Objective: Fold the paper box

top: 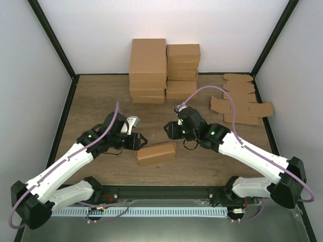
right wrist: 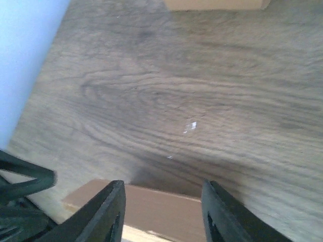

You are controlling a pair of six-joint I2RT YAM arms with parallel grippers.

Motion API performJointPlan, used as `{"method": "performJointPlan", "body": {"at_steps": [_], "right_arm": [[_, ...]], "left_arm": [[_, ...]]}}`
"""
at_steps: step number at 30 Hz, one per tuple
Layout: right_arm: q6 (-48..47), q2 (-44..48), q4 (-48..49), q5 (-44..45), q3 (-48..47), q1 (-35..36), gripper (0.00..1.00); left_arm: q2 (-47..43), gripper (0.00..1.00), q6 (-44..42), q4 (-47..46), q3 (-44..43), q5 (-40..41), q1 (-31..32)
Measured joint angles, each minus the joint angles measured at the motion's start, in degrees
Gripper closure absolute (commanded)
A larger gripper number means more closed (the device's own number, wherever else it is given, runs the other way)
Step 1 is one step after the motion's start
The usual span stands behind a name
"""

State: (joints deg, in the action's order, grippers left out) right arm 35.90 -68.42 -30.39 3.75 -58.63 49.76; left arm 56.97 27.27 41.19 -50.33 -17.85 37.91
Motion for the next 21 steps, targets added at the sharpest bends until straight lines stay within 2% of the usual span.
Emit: {"method": "performJointPlan", "body": {"at_steps": [3, 4, 7, 14, 21], "right_arm": [[2.9, -1.4, 2.0, -4.5, -0.3, -0.2, 0.94], [4.1, -1.6, 2.8, -6.3, -0.3, -0.5, 0.99], [7.4, -1.7, 7.1, -11.5, 0.8, -2.3, 0.99], [13.0, -3.8, 15.2, -20.2, 8.4, -6.5, 0.99], [15.9, -4.1, 19.4, -23.3, 15.6, -6.7, 0.99]], "left_arm": [[1.8, 0.77, -1.2, -0.4, 0.2, -0.4, 0.0], [2.6, 0.83, -1.2, -0.9, 0.2, -0.7, 0.0], [4.0, 0.89, 0.2, -3.8, 1.2, -2.4, 0.0], [3.9, 0.89, 4.5, -11.0, 6.7, -6.3, 0.0], [3.7, 0.89, 7.6, -14.4, 12.2, -8.7, 0.0]]}}
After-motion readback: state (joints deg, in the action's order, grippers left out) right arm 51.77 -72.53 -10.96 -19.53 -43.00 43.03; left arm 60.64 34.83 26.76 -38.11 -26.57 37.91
